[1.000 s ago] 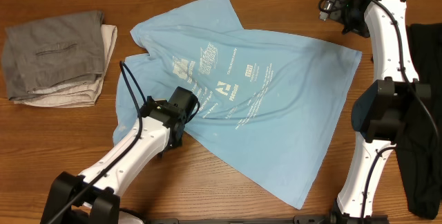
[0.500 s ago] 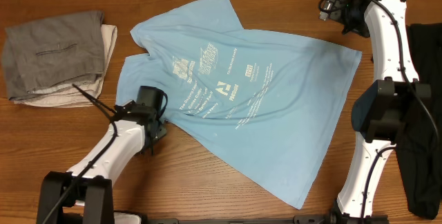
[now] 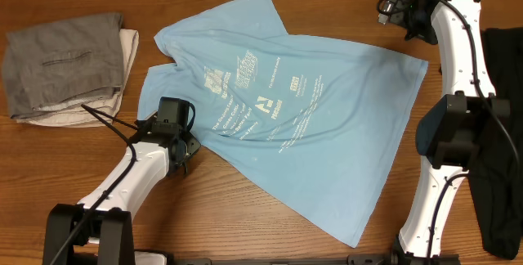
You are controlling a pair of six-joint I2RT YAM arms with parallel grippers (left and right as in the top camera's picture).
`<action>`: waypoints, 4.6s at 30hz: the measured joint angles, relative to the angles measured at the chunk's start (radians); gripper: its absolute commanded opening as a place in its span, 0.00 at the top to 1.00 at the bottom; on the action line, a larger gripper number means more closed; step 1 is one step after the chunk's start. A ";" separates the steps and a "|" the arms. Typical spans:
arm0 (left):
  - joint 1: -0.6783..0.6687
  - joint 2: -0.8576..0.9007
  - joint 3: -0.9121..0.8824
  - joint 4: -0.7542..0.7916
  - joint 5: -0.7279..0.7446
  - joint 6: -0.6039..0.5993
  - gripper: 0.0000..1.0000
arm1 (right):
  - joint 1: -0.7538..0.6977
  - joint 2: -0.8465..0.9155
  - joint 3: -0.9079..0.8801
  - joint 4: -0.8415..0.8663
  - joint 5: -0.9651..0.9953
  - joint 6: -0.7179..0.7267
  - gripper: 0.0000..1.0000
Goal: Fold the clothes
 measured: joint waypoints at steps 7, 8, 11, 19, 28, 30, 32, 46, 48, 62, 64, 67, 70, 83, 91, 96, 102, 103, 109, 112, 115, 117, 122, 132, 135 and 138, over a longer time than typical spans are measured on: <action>0.000 0.000 0.000 -0.025 -0.045 0.000 0.73 | 0.000 0.000 0.000 0.000 0.000 0.000 0.00; 0.000 0.000 0.000 -0.024 -0.050 0.000 0.75 | 0.000 0.000 0.000 0.000 0.000 0.000 0.00; 0.000 0.000 0.000 -0.022 -0.061 0.001 0.84 | 0.000 0.000 0.000 -0.001 0.000 0.000 0.00; 0.000 -0.017 0.061 -0.044 -0.069 0.093 0.91 | 0.000 0.000 0.000 0.000 0.000 0.000 0.00; 0.000 -0.040 0.141 0.050 -0.069 0.166 0.92 | 0.000 0.000 0.000 -0.001 0.000 0.000 0.00; 0.000 -0.032 0.141 0.089 -0.069 0.167 0.92 | 0.000 0.000 0.000 0.000 0.000 0.000 0.00; 0.000 -0.006 0.142 0.125 -0.069 0.167 0.92 | 0.000 0.000 0.000 -0.001 0.000 0.000 0.00; 0.000 0.211 0.145 0.437 -0.069 0.279 0.44 | 0.000 0.000 0.000 -0.001 0.000 0.000 0.00; 0.000 0.211 0.169 0.410 -0.076 0.333 0.35 | 0.000 0.000 0.000 0.000 0.000 0.000 0.00; -0.009 0.079 0.459 -0.233 -0.069 0.490 0.66 | 0.000 0.000 0.000 -0.001 0.000 0.000 0.00; -0.015 0.080 0.455 -0.311 -0.036 0.463 0.68 | 0.000 0.000 0.000 0.000 0.000 0.000 0.00; -0.025 0.085 0.419 -0.349 0.005 0.438 0.65 | 0.000 0.000 0.000 0.000 0.000 0.001 0.00; -0.031 0.096 0.363 -0.338 0.019 0.421 0.62 | 0.000 0.000 0.000 0.000 0.000 0.000 0.00; -0.034 0.176 0.269 -0.201 -0.092 0.412 0.49 | 0.000 0.000 0.000 0.000 0.000 0.000 0.00; -0.034 0.192 0.268 -0.167 -0.106 0.412 0.47 | 0.000 0.000 0.000 0.000 0.000 0.001 0.00; -0.034 0.236 0.268 -0.166 -0.106 0.412 0.45 | 0.000 0.000 0.000 0.000 0.000 0.000 0.00; -0.034 0.264 0.268 -0.155 -0.107 0.412 0.52 | 0.000 0.000 0.000 -0.001 0.000 0.000 0.00; -0.034 0.265 0.268 -0.153 -0.106 0.412 0.58 | 0.000 0.000 0.000 0.000 0.000 0.000 0.00; -0.034 0.275 0.269 -0.150 -0.130 0.409 0.86 | 0.000 0.000 0.000 0.000 0.000 0.000 0.00; -0.034 0.283 0.269 -0.180 -0.185 0.425 0.89 | 0.000 0.000 0.000 0.000 0.000 0.000 0.00; -0.034 0.290 0.269 -0.236 -0.269 0.428 0.91 | 0.000 0.000 0.000 0.000 0.000 0.000 0.00; -0.034 0.292 0.275 -0.265 -0.327 0.428 0.91 | 0.000 0.000 0.000 0.000 0.000 0.000 0.00; -0.034 0.292 0.343 -0.281 -0.414 0.428 0.91 | 0.000 0.000 0.000 0.000 0.000 0.000 0.00; -0.034 0.292 0.493 -0.197 -0.459 0.464 0.93 | 0.000 0.000 0.000 0.000 0.000 0.000 0.00; -0.034 0.292 0.496 -0.160 -0.462 0.482 0.93 | 0.000 0.000 0.000 0.000 0.000 0.000 0.00; -0.029 0.292 0.497 -0.121 -0.462 0.497 0.93 | 0.000 0.000 0.000 0.000 0.000 0.000 0.00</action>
